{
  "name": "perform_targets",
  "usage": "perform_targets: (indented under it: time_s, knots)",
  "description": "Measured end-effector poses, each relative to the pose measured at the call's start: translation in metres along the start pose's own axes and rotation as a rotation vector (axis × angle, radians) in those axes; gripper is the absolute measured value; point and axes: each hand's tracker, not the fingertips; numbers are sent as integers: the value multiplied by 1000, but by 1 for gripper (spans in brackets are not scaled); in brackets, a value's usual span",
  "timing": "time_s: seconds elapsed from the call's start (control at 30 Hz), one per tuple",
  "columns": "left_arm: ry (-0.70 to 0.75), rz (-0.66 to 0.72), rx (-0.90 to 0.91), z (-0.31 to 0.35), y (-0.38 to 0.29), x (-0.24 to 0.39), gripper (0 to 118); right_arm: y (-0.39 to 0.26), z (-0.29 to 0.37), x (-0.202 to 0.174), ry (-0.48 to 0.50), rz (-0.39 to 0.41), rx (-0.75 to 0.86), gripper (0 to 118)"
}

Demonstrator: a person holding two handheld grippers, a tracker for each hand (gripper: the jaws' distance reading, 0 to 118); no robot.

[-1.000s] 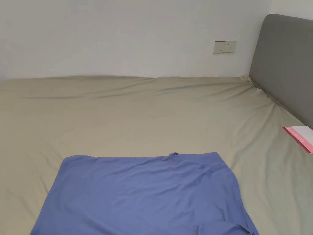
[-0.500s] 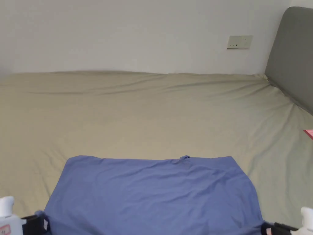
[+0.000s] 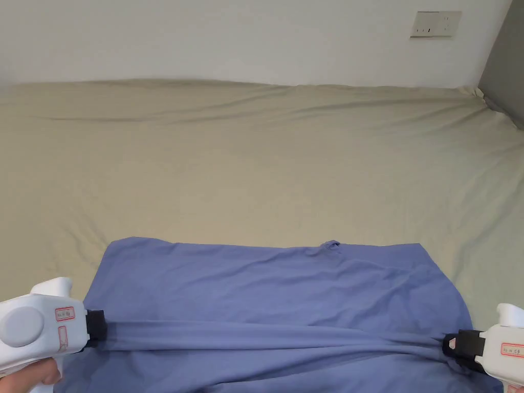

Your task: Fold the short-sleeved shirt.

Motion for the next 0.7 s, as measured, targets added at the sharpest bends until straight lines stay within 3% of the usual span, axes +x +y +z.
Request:
perform_targets:
  time_s: [0.1,0.2,0.27,0.33,0.4,0.53,0.63,0.67,0.7]
  knots:
    - [2,11,19,-10,0,2,10,0,1,-9,-38,105,-28,11]
    - [62,-61,35,-20,-15,7,22,-4,2,-16,-61,143,-16,11]
    - [86,-118,126,-12,-24,12,60,-4,1,-18,-78,176,-21,11]
    - [183,-180,96,-15,-24,6,113,-5,1,-25,-105,215,-25,11]
    - [160,-183,56,2,-25,3,108,1,-7,-21,-136,248,-35,11]
    - [83,-104,263,78,-38,-7,108,1,-10,-31,-183,280,-47,11]
    - [17,-61,315,133,-59,-8,108,-1,-10,-35,-204,322,-36,11]
    - [-7,-59,326,146,-67,-10,108,-1,-10,-31,-203,346,-26,15]
    - [-16,-57,333,159,-76,-12,107,0,-7,-33,-214,379,-23,27]
